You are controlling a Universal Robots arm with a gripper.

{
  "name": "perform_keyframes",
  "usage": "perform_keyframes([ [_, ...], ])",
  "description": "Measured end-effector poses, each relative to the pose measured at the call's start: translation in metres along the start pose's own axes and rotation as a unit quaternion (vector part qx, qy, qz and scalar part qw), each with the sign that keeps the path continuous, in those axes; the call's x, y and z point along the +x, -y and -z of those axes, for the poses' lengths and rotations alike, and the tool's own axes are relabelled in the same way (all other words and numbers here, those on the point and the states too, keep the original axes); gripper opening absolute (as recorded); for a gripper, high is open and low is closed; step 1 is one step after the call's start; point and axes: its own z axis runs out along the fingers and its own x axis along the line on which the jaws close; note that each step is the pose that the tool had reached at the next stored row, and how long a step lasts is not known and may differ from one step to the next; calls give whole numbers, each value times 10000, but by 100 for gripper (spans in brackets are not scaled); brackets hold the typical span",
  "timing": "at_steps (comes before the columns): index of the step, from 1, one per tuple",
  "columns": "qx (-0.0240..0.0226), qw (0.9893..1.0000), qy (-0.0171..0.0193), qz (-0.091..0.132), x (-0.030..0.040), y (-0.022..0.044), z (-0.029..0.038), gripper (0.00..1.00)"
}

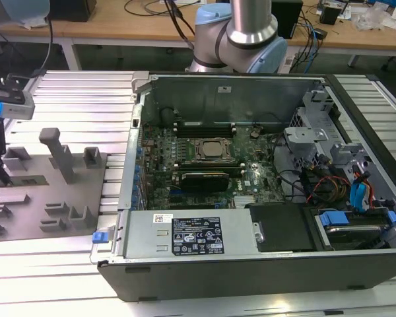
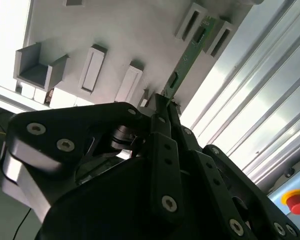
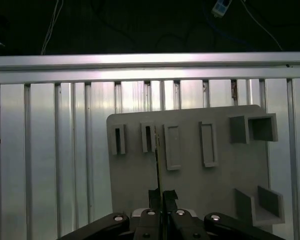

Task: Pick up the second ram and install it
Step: 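Pick up the second ram and move it above second insertion slot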

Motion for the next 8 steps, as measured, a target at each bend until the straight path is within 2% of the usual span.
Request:
perform_keyframes([
  [2, 0, 10000, 0, 0, -5, -9, 209, 14],
  [8, 0, 10000, 0, 0, -9, -17, 382, 14],
])
